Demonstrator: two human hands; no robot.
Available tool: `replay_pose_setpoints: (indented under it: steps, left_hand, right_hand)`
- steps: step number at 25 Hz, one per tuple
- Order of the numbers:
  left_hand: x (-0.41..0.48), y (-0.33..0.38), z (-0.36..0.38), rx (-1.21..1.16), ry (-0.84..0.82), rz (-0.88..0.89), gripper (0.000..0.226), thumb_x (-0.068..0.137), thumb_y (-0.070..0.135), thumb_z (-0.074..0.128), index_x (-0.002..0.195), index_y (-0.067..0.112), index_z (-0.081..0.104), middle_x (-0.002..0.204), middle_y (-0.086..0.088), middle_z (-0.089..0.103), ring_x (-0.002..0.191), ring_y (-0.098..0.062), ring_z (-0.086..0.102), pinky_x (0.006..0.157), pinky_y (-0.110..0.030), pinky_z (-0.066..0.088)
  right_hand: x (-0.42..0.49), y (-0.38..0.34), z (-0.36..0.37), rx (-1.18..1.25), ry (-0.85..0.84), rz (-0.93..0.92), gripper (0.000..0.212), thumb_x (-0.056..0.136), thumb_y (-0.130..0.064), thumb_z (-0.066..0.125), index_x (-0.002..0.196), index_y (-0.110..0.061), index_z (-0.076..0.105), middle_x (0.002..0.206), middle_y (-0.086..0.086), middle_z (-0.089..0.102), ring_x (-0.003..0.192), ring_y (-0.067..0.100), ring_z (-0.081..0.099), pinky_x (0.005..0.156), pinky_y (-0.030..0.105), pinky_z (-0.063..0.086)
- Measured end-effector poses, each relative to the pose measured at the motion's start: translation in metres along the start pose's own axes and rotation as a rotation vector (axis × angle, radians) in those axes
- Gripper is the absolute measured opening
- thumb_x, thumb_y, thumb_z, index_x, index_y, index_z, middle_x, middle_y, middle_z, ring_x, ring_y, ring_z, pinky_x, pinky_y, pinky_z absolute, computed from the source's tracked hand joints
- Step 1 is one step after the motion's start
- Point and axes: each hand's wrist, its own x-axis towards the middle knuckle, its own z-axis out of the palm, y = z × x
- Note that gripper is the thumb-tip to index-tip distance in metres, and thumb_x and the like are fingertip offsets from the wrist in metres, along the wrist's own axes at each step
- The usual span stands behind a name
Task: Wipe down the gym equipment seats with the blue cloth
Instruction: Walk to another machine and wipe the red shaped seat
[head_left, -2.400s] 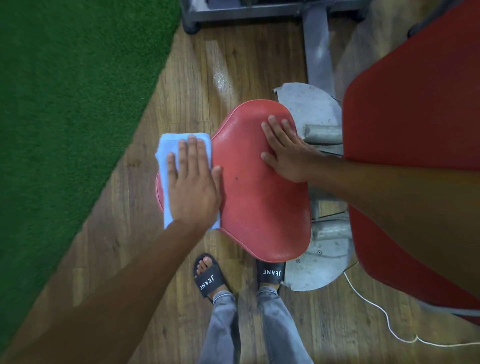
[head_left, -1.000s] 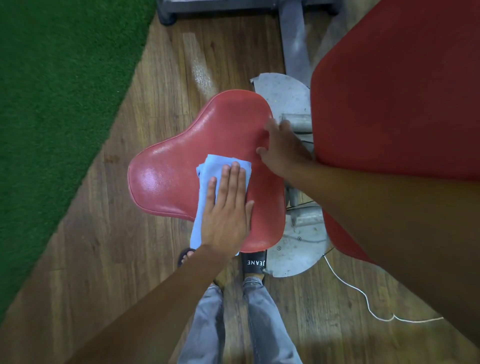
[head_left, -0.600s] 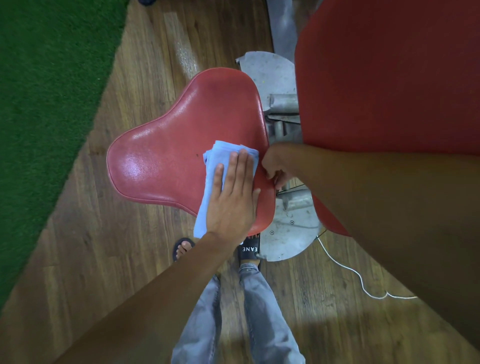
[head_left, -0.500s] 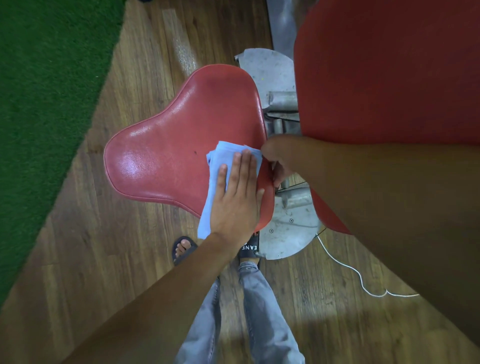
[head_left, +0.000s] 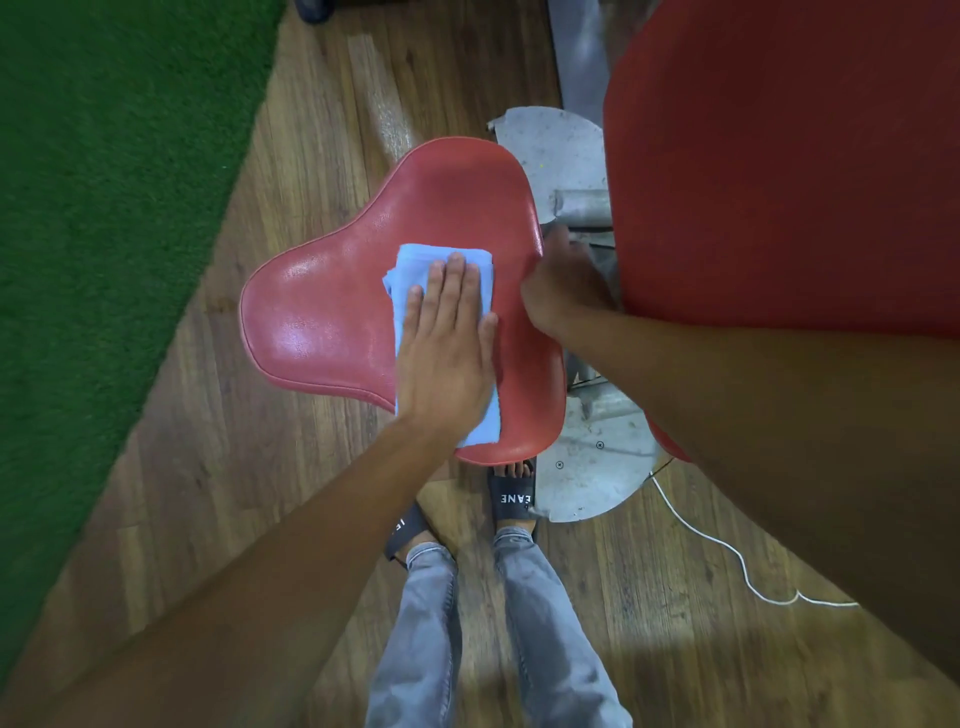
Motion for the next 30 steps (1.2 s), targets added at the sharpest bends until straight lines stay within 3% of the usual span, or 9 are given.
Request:
replay_pose_setpoints:
  steps: [2, 3, 5, 8, 14, 17, 23, 28, 30]
  left_hand:
    - [0.008, -0.018, -0.018, -0.053, 0.095, -0.028, 0.043, 0.102, 0.024, 0.031, 0.136, 0.005, 0.048, 0.144, -0.012, 0.047, 0.133, -0.027, 0.041, 0.108, -0.043, 0.034]
    - [0.014, -0.035, -0.025, -0.042, 0.150, -0.085, 0.039, 0.101, 0.021, 0.033, 0.133, 0.006, 0.050, 0.142, -0.012, 0.049, 0.131, -0.027, 0.042, 0.107, -0.045, 0.035]
    - [0.022, -0.068, -0.033, 0.029, 0.162, -0.219, 0.041, 0.101, 0.021, 0.032, 0.137, 0.006, 0.046, 0.147, -0.013, 0.043, 0.138, -0.030, 0.035, 0.114, -0.049, 0.026]
    - [0.017, -0.087, -0.028, 0.183, 0.063, -0.238, 0.050, 0.102, 0.025, 0.024, 0.148, 0.005, 0.030, 0.157, -0.013, 0.026, 0.147, -0.030, 0.016, 0.121, -0.044, 0.009]
    - [0.011, -0.085, -0.026, 0.261, 0.031, -0.249, 0.052, 0.103, 0.027, 0.021, 0.151, 0.007, 0.022, 0.159, -0.012, 0.020, 0.149, -0.028, 0.011, 0.121, -0.044, 0.006]
    - [0.010, -0.085, -0.026, 0.260, 0.036, -0.247, 0.052, 0.103, 0.026, 0.020, 0.151, 0.007, 0.021, 0.160, -0.011, 0.019, 0.149, -0.028, 0.010, 0.122, -0.043, 0.005]
    - [0.011, -0.084, -0.024, 0.255, 0.054, -0.258, 0.051, 0.103, 0.025, 0.023, 0.151, 0.007, 0.022, 0.159, -0.011, 0.021, 0.149, -0.027, 0.011, 0.122, -0.043, 0.006]
    - [0.011, -0.085, -0.024, 0.245, 0.057, -0.252, 0.050, 0.103, 0.024, 0.026, 0.150, 0.006, 0.024, 0.158, -0.013, 0.023, 0.148, -0.028, 0.013, 0.121, -0.043, 0.007]
    - [0.013, -0.084, -0.025, 0.242, 0.049, -0.247, 0.050, 0.103, 0.024, 0.026, 0.150, 0.006, 0.026, 0.158, -0.013, 0.025, 0.148, -0.029, 0.016, 0.121, -0.042, 0.007]
  right_hand:
    - [-0.019, -0.009, -0.001, -0.084, 0.218, -0.527, 0.033, 0.096, -0.030, 0.044, 0.121, -0.010, 0.050, 0.122, 0.016, 0.050, 0.111, 0.035, 0.049, 0.090, 0.044, 0.043]
    - [-0.027, -0.010, -0.001, -0.160, 0.190, -0.758, 0.038, 0.093, -0.037, 0.049, 0.119, -0.009, 0.053, 0.117, 0.015, 0.051, 0.106, 0.035, 0.050, 0.088, 0.044, 0.043]
    - [-0.038, -0.004, 0.005, -0.313, 0.025, -0.990, 0.052, 0.085, -0.050, 0.058, 0.116, -0.009, 0.055, 0.111, 0.013, 0.051, 0.096, 0.032, 0.050, 0.086, 0.036, 0.038]
    - [-0.037, 0.003, 0.009, -0.381, -0.173, -0.980, 0.062, 0.076, -0.055, 0.069, 0.117, -0.012, 0.051, 0.113, 0.009, 0.043, 0.095, 0.029, 0.046, 0.085, 0.030, 0.033]
    - [-0.036, 0.013, -0.006, -0.619, -0.401, -1.026, 0.061, 0.068, -0.045, 0.078, 0.112, -0.020, 0.046, 0.116, 0.003, 0.035, 0.097, 0.019, 0.032, 0.067, 0.033, 0.034]
    - [-0.039, 0.012, -0.009, -0.767, -0.470, -1.030, 0.057, 0.066, -0.031, 0.080, 0.110, -0.019, 0.045, 0.117, 0.003, 0.034, 0.093, 0.016, 0.026, 0.066, 0.034, 0.035]
    - [-0.032, 0.022, -0.009, -0.679, -0.418, -1.083, 0.046, 0.074, -0.015, 0.068, 0.114, -0.018, 0.046, 0.114, 0.001, 0.035, 0.092, 0.014, 0.025, 0.068, 0.027, 0.025]
    - [-0.019, 0.002, -0.015, -0.584, -0.306, -1.060, 0.054, 0.073, -0.003, 0.064, 0.119, -0.022, 0.045, 0.125, -0.001, 0.038, 0.111, 0.022, 0.038, 0.071, 0.041, 0.047]
    - [-0.015, 0.001, -0.014, -0.573, -0.227, -1.061, 0.055, 0.073, -0.003, 0.061, 0.121, -0.023, 0.045, 0.128, -0.001, 0.039, 0.112, 0.026, 0.040, 0.074, 0.043, 0.049]
